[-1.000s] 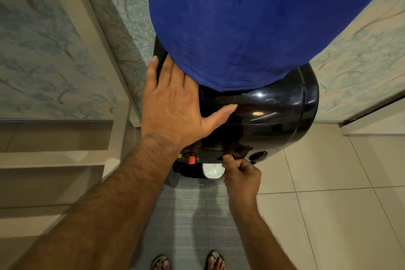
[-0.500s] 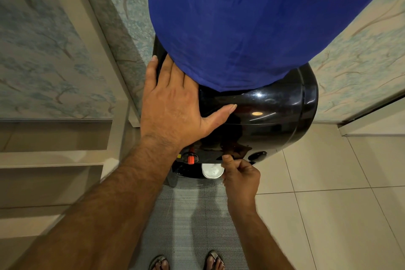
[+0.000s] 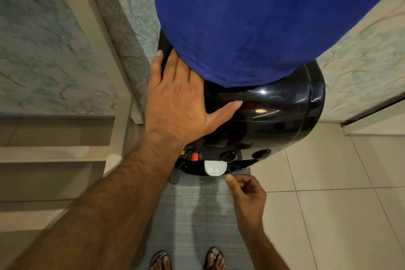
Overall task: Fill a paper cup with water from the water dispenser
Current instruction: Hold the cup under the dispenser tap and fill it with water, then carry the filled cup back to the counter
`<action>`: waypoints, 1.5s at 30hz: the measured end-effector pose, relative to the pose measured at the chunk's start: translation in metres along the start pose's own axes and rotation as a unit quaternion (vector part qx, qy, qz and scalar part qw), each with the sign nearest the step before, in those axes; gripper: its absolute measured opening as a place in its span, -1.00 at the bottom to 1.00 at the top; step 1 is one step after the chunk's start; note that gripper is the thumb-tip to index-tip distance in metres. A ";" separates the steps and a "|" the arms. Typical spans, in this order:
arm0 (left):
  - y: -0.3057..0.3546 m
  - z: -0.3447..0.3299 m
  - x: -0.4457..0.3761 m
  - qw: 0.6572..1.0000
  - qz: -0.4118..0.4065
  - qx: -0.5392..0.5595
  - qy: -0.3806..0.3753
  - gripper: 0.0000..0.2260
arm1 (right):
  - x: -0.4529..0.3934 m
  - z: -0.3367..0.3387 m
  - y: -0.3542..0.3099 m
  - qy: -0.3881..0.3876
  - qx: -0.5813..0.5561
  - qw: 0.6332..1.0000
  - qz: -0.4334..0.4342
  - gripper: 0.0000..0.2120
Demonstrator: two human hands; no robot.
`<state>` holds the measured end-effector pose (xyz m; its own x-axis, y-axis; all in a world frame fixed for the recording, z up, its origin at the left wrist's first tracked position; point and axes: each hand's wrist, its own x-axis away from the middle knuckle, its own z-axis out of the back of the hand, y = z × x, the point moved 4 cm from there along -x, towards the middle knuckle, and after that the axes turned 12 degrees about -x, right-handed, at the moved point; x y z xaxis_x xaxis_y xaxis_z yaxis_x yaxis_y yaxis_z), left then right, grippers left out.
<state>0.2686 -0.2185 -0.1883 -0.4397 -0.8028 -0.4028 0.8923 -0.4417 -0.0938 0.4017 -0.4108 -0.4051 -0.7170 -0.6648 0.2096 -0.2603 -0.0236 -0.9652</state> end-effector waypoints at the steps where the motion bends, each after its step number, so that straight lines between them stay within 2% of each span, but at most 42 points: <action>1: 0.000 0.000 0.000 1.000 0.000 0.000 0.000 -0.05 | 0.000 0.004 0.008 0.011 0.021 1.000 -0.002 -0.55; 4: 0.000 -0.001 0.000 1.000 0.001 0.000 0.004 -0.05 | -0.005 0.011 0.033 0.030 0.091 0.995 -0.019 -0.27; 6: 0.000 -0.003 0.001 1.000 0.000 0.003 0.007 -0.05 | -0.012 0.007 0.048 -0.001 0.138 0.990 -0.031 -0.09; 8: 0.000 -0.003 0.001 1.000 0.000 0.007 0.016 -0.06 | -0.019 0.000 0.060 -0.029 0.178 0.983 -0.030 -0.01; 13: -0.001 -0.005 0.001 1.000 0.002 0.005 0.024 -0.05 | -0.036 -0.017 0.080 -0.079 0.211 0.974 0.009 -0.16; 18: -0.001 -0.005 0.001 1.000 0.002 0.003 0.023 -0.03 | -0.048 -0.030 0.088 -0.034 0.205 0.978 0.001 -0.35; 23: 0.000 -0.005 0.000 1.000 -0.001 0.007 0.018 -0.03 | -0.056 -0.037 0.090 -0.026 0.216 0.976 0.010 -0.28; 34: 0.000 -0.002 0.001 1.000 -0.007 0.018 0.016 -0.06 | -0.044 -0.027 0.079 -0.049 0.201 0.978 0.008 -0.34; 38: 0.000 0.000 0.001 1.000 -0.014 0.017 0.006 -0.07 | -0.029 -0.021 0.062 -0.087 0.204 0.975 0.007 -0.25; 45: -0.001 0.006 0.002 0.999 -0.024 0.035 -0.034 -0.06 | 0.012 -0.009 0.006 -0.150 0.220 0.964 0.029 -0.27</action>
<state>0.2667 -0.2217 -0.1838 -0.4903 -0.8040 -0.3364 0.8615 -0.5054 -0.0476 0.3857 -0.4117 -0.4073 -0.4866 -0.8584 0.1627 0.1206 -0.2504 -0.9606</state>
